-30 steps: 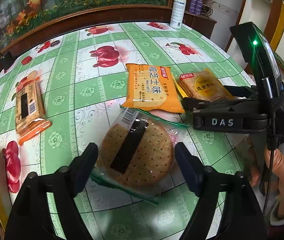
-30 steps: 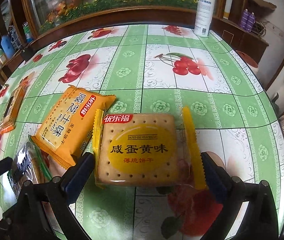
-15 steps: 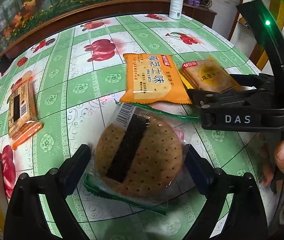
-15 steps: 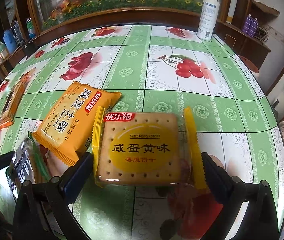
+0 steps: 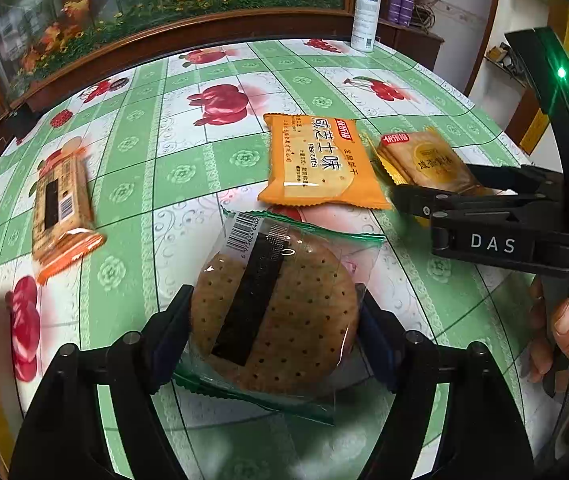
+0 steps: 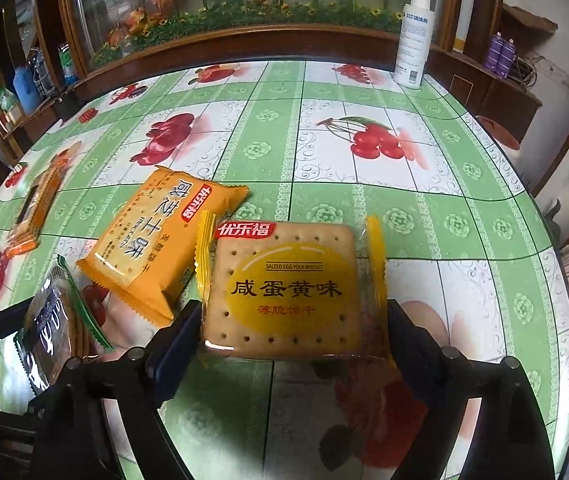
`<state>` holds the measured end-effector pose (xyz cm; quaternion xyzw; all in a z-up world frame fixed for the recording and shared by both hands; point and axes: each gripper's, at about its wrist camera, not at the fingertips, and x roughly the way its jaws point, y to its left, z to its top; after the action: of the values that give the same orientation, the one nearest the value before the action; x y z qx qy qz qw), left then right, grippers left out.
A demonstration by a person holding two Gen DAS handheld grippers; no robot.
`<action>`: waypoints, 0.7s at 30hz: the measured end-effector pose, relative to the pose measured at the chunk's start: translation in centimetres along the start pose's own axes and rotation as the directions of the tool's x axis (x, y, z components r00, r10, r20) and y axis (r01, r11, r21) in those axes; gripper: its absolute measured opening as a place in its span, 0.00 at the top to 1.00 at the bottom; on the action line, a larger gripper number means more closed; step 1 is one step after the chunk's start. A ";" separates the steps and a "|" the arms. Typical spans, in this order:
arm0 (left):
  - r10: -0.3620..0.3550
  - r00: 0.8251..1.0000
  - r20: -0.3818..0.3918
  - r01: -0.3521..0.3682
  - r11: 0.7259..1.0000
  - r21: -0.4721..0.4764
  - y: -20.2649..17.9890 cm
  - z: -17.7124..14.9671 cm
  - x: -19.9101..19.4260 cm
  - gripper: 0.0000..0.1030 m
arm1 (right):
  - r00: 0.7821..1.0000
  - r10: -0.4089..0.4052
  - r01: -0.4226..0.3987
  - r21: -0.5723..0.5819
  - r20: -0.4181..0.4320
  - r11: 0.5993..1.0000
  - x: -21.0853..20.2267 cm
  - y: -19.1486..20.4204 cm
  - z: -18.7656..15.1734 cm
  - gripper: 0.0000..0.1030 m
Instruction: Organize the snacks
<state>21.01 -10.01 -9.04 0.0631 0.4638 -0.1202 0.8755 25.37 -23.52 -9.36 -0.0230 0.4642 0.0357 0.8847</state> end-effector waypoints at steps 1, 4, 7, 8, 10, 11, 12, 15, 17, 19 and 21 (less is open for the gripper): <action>0.002 1.000 0.007 -0.002 1.000 -0.004 0.0 -0.2 -0.3 0.26 | 1.000 0.004 -0.004 0.001 0.000 1.000 -0.2 0.0 -0.1 0.15; 0.002 1.000 0.021 -0.001 1.000 -0.020 0.1 -0.6 -1.2 0.26 | 1.000 0.025 -0.026 0.012 0.006 1.000 -0.9 -0.1 -0.7 0.17; 0.010 0.999 0.046 -0.008 1.000 -0.029 0.2 -1.0 -2.7 0.26 | 0.999 0.047 -0.047 0.021 0.017 0.999 -1.9 -0.1 -1.2 0.19; 0.011 0.998 0.055 -0.010 0.999 -0.033 0.2 -1.1 -3.2 0.26 | 0.998 0.052 -0.052 0.021 0.022 0.998 -2.2 -0.1 -1.4 0.20; 0.017 0.997 0.070 -0.014 0.999 -0.043 0.3 -1.5 -4.1 0.26 | 0.997 0.061 -0.062 0.022 0.041 0.998 -3.3 0.0 -1.9 0.22; 0.020 0.997 0.079 -0.016 0.999 -0.049 0.4 -1.8 -4.6 0.26 | 0.997 0.066 -0.067 0.023 0.050 0.997 -3.8 0.1 -2.1 0.24; 0.019 0.996 0.087 -0.014 0.998 -0.058 0.5 -2.0 -5.2 0.26 | 0.996 0.071 -0.073 0.023 0.060 0.997 -4.4 0.1 -2.3 0.25; 0.019 0.995 0.103 -0.011 0.997 -0.077 0.8 -2.6 -6.5 0.26 | 0.992 0.089 -0.091 0.020 0.089 0.996 -6.4 0.4 -3.0 0.25; 0.023 0.993 0.118 -0.012 0.996 -0.089 0.9 -3.1 -7.7 0.26 | 0.989 0.101 -0.103 0.012 0.110 0.995 -7.8 0.7 -3.5 0.25; 0.030 0.990 0.136 -0.016 0.995 -0.103 1.1 -3.6 -8.8 0.26 | 0.984 0.113 -0.114 0.004 0.136 0.993 -9.4 1.1 -4.0 0.25; 0.039 0.987 0.156 -0.020 0.992 -0.121 1.4 -4.2 -10.3 0.26 | 0.979 0.127 -0.128 -0.004 0.159 0.992 -10.9 1.6 -4.5 0.25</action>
<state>12.46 -6.17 -2.86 0.0080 0.3985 -0.0838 0.9133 15.36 -22.70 -3.00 0.0125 0.3929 0.0924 0.9149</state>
